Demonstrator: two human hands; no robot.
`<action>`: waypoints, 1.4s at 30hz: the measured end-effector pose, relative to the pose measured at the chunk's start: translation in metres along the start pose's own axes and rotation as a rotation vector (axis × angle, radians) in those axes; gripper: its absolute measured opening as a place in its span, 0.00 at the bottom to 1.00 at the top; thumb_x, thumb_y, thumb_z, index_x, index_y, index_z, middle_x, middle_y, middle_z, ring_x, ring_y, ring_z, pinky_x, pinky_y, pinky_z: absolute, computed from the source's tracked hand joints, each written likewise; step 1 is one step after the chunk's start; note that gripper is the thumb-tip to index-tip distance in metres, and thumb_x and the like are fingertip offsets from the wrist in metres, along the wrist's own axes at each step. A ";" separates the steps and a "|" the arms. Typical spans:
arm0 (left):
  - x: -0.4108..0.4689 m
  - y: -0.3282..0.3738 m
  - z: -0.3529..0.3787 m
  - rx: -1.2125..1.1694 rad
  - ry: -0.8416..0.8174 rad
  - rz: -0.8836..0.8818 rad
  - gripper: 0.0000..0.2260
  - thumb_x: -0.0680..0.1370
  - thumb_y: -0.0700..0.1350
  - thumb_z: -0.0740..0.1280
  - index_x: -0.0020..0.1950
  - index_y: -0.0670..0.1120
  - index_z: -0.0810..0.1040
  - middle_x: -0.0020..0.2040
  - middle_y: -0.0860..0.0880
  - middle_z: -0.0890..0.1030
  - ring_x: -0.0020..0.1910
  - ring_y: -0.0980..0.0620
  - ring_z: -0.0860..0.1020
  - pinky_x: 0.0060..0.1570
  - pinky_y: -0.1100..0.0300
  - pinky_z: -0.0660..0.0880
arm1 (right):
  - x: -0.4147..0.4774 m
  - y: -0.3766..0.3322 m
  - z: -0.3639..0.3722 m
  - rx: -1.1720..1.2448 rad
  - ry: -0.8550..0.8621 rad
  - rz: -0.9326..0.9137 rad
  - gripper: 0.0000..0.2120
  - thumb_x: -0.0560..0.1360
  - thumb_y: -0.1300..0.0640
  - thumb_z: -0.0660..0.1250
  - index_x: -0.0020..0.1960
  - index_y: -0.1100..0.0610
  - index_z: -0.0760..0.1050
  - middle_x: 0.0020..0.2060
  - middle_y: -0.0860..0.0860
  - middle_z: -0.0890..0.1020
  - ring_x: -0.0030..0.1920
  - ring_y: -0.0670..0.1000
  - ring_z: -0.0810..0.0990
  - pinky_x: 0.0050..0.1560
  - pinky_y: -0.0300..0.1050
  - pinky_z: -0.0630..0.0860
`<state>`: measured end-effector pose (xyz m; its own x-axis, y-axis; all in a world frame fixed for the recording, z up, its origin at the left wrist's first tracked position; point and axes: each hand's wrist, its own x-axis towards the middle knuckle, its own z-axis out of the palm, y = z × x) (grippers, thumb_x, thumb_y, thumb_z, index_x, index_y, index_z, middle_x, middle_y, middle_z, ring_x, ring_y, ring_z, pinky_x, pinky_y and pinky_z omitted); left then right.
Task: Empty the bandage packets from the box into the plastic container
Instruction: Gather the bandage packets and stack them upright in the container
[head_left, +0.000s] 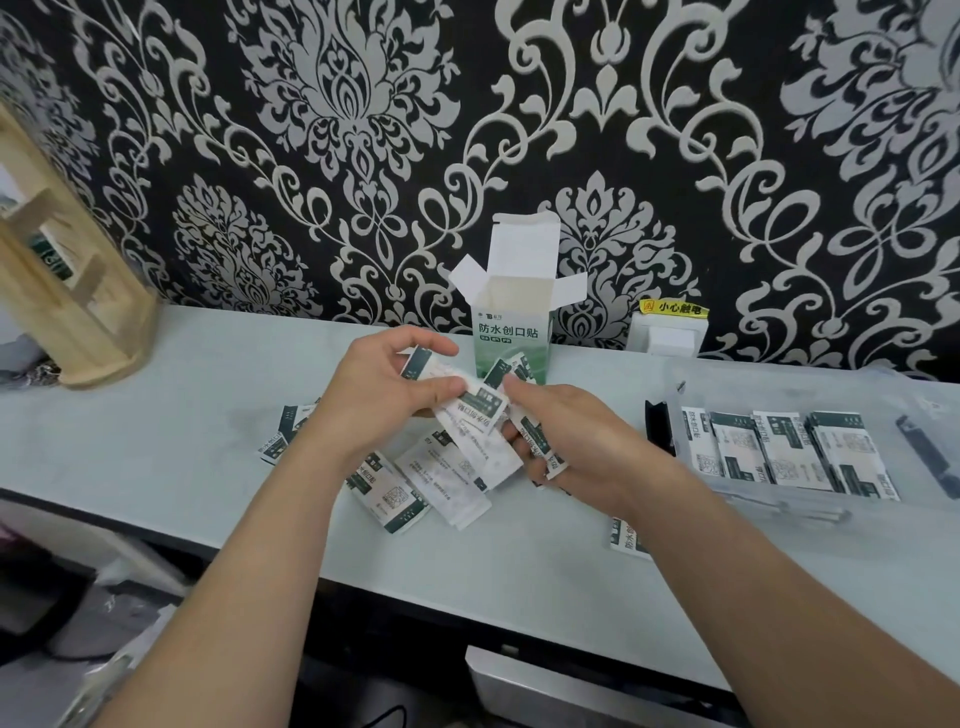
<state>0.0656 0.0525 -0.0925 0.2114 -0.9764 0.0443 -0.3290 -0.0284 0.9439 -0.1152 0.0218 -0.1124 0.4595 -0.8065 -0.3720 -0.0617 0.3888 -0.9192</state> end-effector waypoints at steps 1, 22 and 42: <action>0.000 0.001 0.002 -0.008 0.003 0.003 0.14 0.66 0.40 0.77 0.49 0.51 0.82 0.44 0.40 0.85 0.41 0.44 0.85 0.44 0.53 0.80 | -0.001 0.000 -0.001 -0.049 -0.019 -0.016 0.14 0.79 0.46 0.62 0.50 0.57 0.77 0.36 0.51 0.73 0.31 0.47 0.66 0.31 0.40 0.60; 0.004 0.009 0.021 0.324 0.156 0.152 0.10 0.75 0.39 0.71 0.51 0.53 0.83 0.39 0.56 0.81 0.37 0.61 0.78 0.42 0.64 0.77 | 0.001 0.001 -0.004 0.107 -0.065 0.045 0.10 0.82 0.59 0.59 0.56 0.63 0.76 0.31 0.54 0.77 0.28 0.49 0.74 0.25 0.36 0.67; -0.020 0.024 0.064 0.569 -0.309 0.296 0.48 0.64 0.46 0.78 0.72 0.69 0.52 0.75 0.65 0.39 0.75 0.52 0.58 0.63 0.57 0.71 | -0.002 -0.007 -0.006 0.057 -0.076 -0.105 0.10 0.76 0.67 0.56 0.46 0.63 0.75 0.33 0.56 0.73 0.33 0.51 0.73 0.27 0.40 0.67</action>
<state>-0.0052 0.0579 -0.0915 -0.2037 -0.9741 0.0979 -0.7796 0.2219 0.5857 -0.1209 0.0181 -0.1064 0.5271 -0.8086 -0.2613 0.0397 0.3306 -0.9429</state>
